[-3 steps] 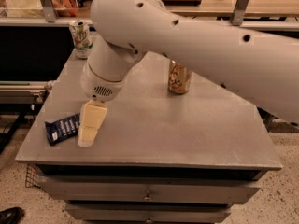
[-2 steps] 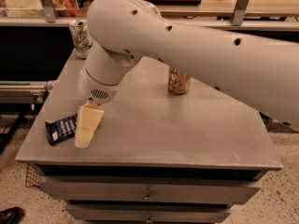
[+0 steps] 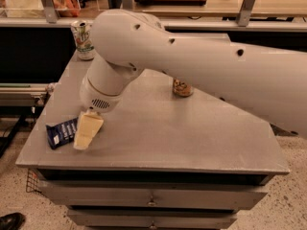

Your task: Pick rxbar blueberry

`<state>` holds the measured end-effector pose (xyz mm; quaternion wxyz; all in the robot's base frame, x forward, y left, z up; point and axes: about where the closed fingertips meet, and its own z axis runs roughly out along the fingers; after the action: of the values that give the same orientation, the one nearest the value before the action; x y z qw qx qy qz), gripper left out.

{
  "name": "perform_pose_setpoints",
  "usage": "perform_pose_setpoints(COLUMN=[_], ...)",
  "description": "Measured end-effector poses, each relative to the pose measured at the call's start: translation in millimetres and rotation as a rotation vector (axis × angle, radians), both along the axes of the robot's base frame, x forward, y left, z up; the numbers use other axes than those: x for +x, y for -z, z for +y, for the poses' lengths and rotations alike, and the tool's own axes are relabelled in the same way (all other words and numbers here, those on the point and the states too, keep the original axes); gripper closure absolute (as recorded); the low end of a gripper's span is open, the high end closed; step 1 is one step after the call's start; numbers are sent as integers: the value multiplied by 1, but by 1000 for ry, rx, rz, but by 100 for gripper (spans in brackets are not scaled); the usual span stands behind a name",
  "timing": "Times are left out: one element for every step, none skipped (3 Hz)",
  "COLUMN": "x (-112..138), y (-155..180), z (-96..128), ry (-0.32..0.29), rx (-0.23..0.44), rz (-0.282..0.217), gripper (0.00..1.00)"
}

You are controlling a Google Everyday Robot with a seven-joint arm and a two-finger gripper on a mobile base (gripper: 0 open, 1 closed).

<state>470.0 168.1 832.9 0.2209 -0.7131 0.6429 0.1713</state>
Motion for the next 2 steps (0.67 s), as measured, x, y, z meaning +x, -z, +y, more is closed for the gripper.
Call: perform_pose_setpoints(x=[-2,-4], y=[6,9], z=[0,-1], ry=[17,27], rx=[11,16], rz=[7,15], gripper=[43,67])
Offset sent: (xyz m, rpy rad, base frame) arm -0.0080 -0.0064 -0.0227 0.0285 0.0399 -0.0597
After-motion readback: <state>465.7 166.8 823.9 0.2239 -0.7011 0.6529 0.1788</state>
